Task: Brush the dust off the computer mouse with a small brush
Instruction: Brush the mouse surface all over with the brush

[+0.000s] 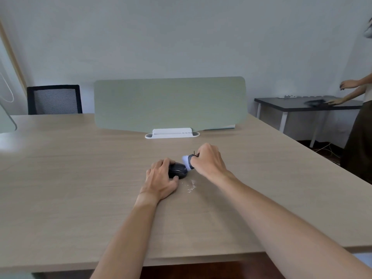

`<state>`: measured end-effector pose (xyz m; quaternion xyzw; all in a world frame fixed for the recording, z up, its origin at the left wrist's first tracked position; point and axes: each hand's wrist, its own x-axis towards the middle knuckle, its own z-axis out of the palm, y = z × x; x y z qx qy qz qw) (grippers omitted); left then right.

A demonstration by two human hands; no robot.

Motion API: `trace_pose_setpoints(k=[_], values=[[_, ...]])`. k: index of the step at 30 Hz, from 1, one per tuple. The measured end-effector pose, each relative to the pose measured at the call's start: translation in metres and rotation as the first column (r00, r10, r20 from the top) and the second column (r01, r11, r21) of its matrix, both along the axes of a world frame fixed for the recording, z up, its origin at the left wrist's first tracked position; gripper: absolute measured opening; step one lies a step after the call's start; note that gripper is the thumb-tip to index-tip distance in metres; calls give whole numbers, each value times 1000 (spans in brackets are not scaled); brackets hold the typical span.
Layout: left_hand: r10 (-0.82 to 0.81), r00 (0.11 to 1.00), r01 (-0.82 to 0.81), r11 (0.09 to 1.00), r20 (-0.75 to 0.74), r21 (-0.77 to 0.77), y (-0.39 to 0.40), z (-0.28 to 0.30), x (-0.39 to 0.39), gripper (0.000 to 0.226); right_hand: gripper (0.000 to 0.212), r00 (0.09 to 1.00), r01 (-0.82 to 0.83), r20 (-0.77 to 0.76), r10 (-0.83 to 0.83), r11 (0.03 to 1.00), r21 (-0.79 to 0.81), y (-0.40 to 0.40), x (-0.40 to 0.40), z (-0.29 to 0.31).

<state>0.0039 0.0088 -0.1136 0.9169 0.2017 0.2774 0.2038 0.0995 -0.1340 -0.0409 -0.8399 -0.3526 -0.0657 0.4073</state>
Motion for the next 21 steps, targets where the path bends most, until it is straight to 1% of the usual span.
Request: trace_pose_setpoints(k=[2,4,6,8,9,11,14,15,17,19,21], values=[[-14,1000,14,1000,-2,-19,0,2,-1,32,30,1000,-27,-13,27,999,23,5,-3,4],[-14,1000,14,999,1,-41,0,3,-2,24,31,995,-90,-39,91,996,15,12,-6,2],[-11,1000,12,999,7,-50,-1,3,-2,25,36,993,-108,-59,107,994,-13,15,-6,-2],[-2,1000,3,999,7,-41,-1,3,-2,24,32,994,-68,-84,65,997,-34,12,-3,-2],[1,1000,-1,999,4,-42,-1,3,-1,26,30,995,-36,-93,33,999,-37,9,-2,-1],[5,1000,-4,998,12,-57,-1,2,-1,31,33,996,19,-86,-21,999,-30,3,-1,1],[10,1000,-8,997,24,-71,1,1,0,31,35,997,65,-49,-65,998,-7,1,-4,3],[8,1000,-7,997,21,-72,1,2,1,30,34,997,59,-55,-58,998,15,3,-6,3],[8,1000,-8,997,2,-78,1,2,1,29,33,996,-4,-88,7,999,41,10,-9,2],[22,1000,-23,996,-9,-86,0,3,0,30,36,992,-69,-104,71,997,30,16,-11,-2],[30,1000,-30,996,-4,-84,-1,2,-1,33,37,992,-74,-99,74,997,3,18,-9,-5]])
